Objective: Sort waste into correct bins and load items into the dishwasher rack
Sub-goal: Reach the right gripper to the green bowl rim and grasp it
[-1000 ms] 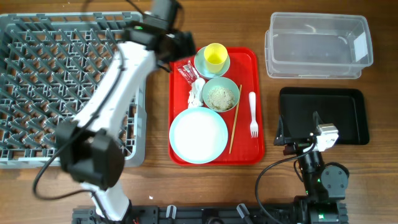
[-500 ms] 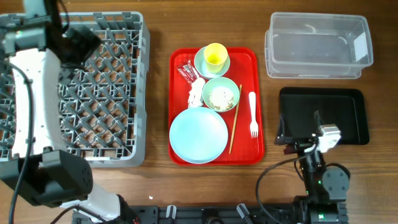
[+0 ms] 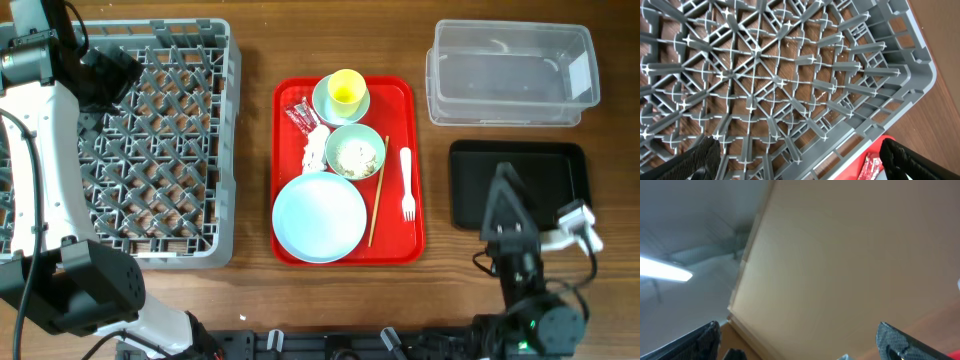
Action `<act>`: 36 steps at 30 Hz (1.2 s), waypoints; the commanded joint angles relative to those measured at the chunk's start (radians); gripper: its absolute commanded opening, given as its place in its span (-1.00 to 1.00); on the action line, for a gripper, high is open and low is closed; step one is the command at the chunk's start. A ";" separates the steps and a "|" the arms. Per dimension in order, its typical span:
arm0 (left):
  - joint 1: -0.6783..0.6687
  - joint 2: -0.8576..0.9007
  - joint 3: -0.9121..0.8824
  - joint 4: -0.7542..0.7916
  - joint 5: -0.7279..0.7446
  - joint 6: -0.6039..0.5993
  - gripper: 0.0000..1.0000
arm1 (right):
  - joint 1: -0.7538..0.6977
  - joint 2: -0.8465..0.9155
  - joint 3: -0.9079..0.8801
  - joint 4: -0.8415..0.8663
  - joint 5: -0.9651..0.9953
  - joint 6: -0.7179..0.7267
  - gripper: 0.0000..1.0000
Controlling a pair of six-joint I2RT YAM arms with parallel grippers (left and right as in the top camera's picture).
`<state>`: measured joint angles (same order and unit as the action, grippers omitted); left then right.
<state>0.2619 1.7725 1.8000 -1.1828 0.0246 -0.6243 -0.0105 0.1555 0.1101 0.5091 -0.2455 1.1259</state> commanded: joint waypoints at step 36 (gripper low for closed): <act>0.003 -0.007 0.006 -0.001 -0.007 -0.012 1.00 | 0.650 1.805 1.363 -1.244 0.271 -0.681 0.51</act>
<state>0.2619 1.7725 1.8000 -1.1835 0.0246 -0.6273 0.5983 1.9301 1.4544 -0.7387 -0.0856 0.4282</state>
